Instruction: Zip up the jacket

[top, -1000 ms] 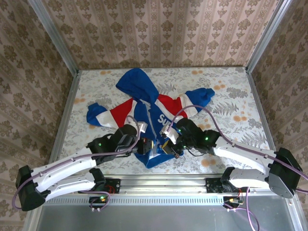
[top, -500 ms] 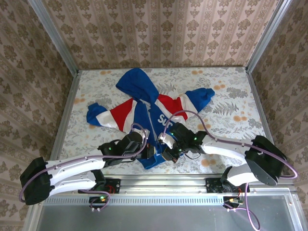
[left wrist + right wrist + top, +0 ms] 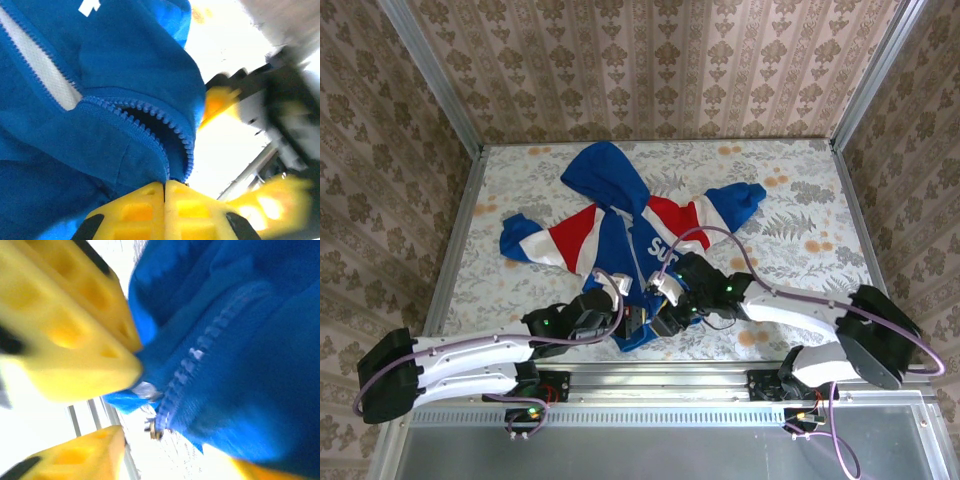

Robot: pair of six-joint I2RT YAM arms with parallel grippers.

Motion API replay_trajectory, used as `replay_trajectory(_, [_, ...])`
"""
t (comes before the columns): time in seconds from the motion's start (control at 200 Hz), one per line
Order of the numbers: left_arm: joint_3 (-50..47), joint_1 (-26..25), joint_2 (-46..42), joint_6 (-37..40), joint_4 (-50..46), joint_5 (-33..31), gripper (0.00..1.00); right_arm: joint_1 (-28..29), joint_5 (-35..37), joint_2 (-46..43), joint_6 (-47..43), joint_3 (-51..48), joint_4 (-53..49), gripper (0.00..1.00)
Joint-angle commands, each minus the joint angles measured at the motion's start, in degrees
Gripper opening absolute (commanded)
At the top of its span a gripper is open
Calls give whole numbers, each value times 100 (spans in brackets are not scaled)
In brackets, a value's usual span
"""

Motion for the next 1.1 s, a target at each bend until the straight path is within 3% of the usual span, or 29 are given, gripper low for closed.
replay_trajectory(0.0, [-286, 7, -32, -124, 373, -303, 0, -81, 225, -754, 350, -381, 445, 53])
replay_trajectory(0.22, [-599, 176, -226, -184, 493, -304, 0, -217, 425, -2046, 371, -1424, 847, 59])
replay_trajectory(0.335, [-692, 288, -409, -157, 464, -236, 0, -219, 621, -2252, 111, -1707, 922, 59])
replay_trajectory(0.525, [-728, 365, -660, -105, 267, -187, 0, -341, 1481, -1900, 236, -1561, 643, 50])
replay_trajectory(0.725, [-719, 378, -786, -88, 53, -132, 0, -522, 935, -1074, 503, -1303, 725, 52])
replay_trajectory(0.93, [-529, 424, -1040, 67, -517, -185, 0, -496, 92, 236, 667, -506, 1038, 11])
replay_trajectory(1.005, [-365, 429, -1253, 153, -1002, -354, 0, -417, 10, 688, 739, -96, 1069, 4])
replay_trajectory(1.095, [-290, 459, -1570, 194, -1358, -533, 0, -316, -38, 1121, 765, 381, 1038, 3])
